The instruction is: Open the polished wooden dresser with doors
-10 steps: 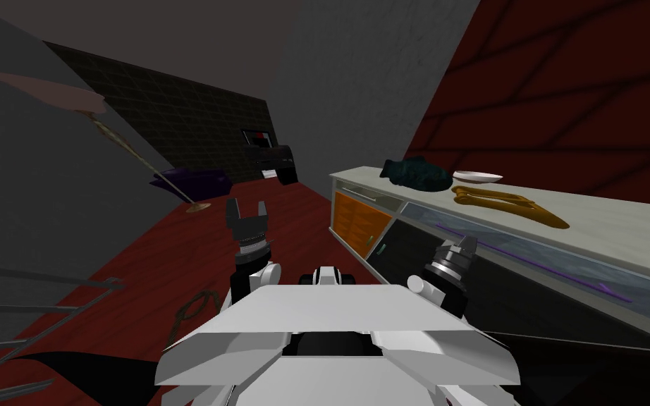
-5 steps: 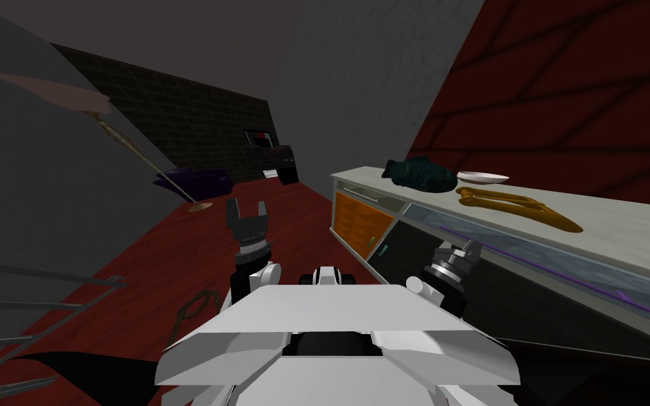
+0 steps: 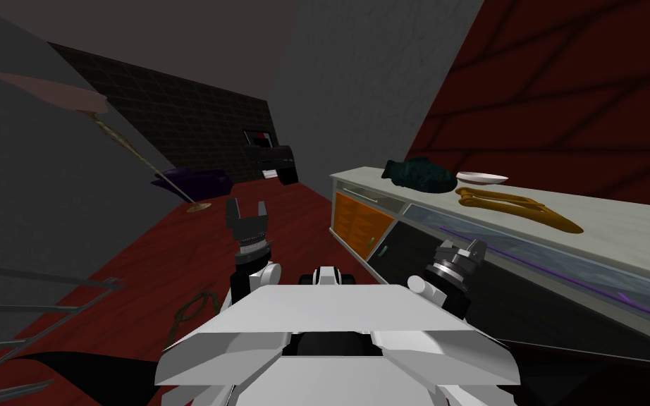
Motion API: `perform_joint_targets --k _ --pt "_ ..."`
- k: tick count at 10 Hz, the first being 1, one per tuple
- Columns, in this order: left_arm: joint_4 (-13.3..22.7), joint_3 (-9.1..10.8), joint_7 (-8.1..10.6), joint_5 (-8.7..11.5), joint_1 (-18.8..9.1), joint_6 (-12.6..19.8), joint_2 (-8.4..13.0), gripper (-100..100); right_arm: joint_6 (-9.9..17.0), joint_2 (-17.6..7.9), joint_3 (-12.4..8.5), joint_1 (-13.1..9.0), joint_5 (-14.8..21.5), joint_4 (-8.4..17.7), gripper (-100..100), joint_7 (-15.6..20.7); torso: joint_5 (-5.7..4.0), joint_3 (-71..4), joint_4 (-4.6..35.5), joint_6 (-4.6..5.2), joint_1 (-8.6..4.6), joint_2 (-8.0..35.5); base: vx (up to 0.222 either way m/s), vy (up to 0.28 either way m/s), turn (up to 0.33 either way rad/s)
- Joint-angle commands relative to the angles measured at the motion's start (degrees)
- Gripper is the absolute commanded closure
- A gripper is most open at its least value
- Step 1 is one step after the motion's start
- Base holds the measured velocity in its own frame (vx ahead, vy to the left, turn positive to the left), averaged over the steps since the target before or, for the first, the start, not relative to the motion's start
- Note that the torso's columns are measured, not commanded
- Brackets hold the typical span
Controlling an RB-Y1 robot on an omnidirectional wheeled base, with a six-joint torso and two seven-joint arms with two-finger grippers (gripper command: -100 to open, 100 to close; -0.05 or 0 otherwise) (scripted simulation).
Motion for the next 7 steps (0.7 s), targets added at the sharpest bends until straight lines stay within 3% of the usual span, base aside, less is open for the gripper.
perform_joint_targets --k 1,2,4,5,7 --pt "0.00 0.00 0.00 0.00 0.00 0.00 0.00 0 1.12 -0.24 -0.31 -0.39 -0.43 -0.71 -100 0.53 0.00 0.00 0.00 0.00 0.03 0.00 0.013 -0.011 0.000" --pt "0.00 0.00 0.00 0.00 0.00 0.00 0.00 0 -0.61 0.11 0.20 -0.18 0.33 0.82 100 -0.15 0.02 0.04 0.01 0.00 0.10 0.07 -0.010 0.009 0.031" --pt "0.00 -0.01 0.00 0.00 -0.01 0.00 -0.01 0 -0.88 0.13 0.32 -0.18 0.48 1.25 100 -0.25 0.05 0.11 0.05 0.01 0.17 0.17 -0.020 0.020 0.013" --pt "0.00 -0.01 0.00 0.00 -0.01 0.00 -0.01 0 -1.09 -0.23 0.38 -0.04 0.43 1.26 -100 1.77 0.03 0.05 0.03 0.01 0.08 0.08 -0.006 0.000 0.009" --pt "0.00 0.00 0.00 0.00 -0.01 0.00 0.00 0 -0.92 -0.82 0.43 0.21 0.21 1.04 -100 5.00 -0.01 0.01 0.01 0.00 -0.03 0.03 -0.013 -0.014 0.020"
